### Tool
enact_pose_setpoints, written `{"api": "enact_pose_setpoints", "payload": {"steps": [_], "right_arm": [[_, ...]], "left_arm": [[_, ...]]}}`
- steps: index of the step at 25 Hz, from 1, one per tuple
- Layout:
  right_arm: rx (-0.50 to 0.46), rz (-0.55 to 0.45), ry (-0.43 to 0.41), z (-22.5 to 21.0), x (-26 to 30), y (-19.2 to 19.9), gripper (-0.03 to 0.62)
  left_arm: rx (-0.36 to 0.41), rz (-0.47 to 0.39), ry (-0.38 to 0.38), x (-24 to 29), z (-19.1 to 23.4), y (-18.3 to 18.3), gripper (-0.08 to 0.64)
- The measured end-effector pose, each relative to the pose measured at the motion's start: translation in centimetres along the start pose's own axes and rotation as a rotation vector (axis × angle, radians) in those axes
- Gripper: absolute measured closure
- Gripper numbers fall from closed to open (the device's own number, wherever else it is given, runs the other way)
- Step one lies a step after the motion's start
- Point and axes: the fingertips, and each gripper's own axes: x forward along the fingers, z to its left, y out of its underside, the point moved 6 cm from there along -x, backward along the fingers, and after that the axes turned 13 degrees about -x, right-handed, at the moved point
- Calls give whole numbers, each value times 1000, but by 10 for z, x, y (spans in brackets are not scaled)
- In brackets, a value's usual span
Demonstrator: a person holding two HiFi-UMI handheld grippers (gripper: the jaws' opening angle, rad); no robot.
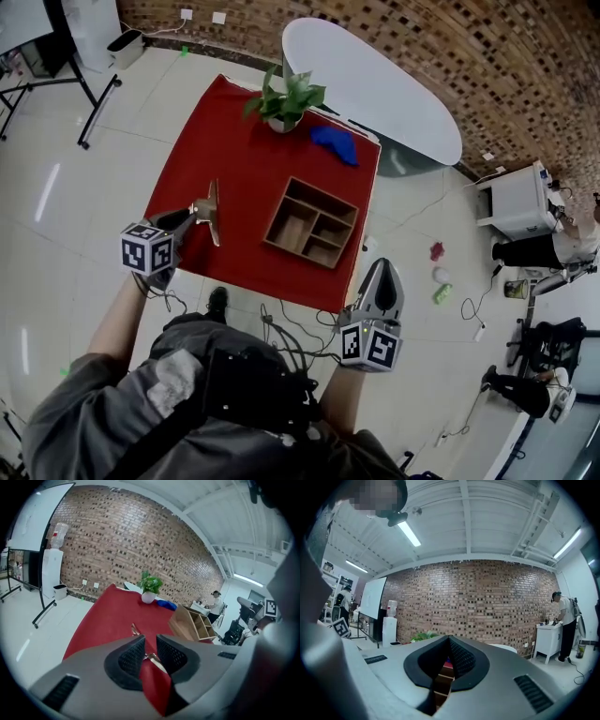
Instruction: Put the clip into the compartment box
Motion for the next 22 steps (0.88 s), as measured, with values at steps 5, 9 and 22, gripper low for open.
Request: {"api": "enact_pose_setpoints", "payload": {"steps": [5,9,22], "right_arm": [[1,21,26,2,30,6,588],[-4,40,30,7,54,13,588],[-10,58,93,-13,61,28,588]], "left_arm": [[-40,90,-51,35,29,-5,399],[-67,143,-20,60,39,-12,399],[-107,291,-29,99,34,-15,425]]}}
